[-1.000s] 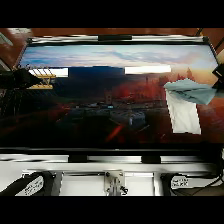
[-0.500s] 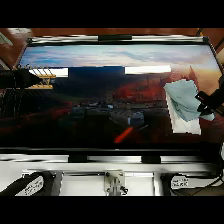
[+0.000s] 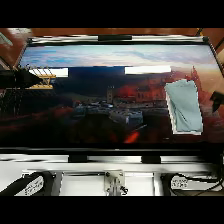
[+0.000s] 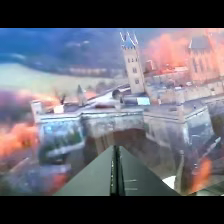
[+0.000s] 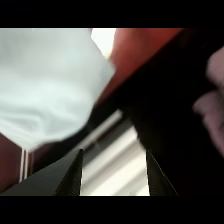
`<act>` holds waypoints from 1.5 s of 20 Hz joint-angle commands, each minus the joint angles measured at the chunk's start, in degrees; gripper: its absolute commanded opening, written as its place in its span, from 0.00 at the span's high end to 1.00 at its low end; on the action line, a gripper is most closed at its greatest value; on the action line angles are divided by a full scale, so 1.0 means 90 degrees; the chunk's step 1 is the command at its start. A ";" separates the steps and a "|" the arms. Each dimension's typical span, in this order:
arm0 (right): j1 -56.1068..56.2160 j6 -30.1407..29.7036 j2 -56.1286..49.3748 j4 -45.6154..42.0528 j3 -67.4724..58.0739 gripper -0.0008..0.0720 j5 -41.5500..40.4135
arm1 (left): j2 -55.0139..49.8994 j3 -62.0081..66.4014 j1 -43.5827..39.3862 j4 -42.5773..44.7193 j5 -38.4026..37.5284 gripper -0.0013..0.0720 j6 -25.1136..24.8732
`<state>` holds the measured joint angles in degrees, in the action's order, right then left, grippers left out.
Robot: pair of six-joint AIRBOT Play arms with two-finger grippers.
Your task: Fold the shirts.
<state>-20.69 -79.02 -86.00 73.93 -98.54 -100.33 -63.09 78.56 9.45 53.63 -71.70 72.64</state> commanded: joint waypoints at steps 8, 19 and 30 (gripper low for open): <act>0.2815 0.0138 -0.1059 0.1566 -0.1647 0.29 0.1421 | -0.2059 0.1032 -0.2640 0.3779 -0.1171 0.08 0.1355; 0.3033 0.0107 -0.1615 0.2064 -0.1649 0.29 0.0690 | -0.2421 0.1042 -0.2749 0.3825 -0.0772 0.08 0.1702; 0.3033 0.0104 -0.1615 0.2062 -0.1649 0.29 0.0690 | -0.2431 0.1042 -0.2752 0.3825 -0.0359 0.08 0.1700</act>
<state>6.57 -78.11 -100.51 92.44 -113.32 -94.06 -84.93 87.88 -15.27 88.07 -75.40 87.92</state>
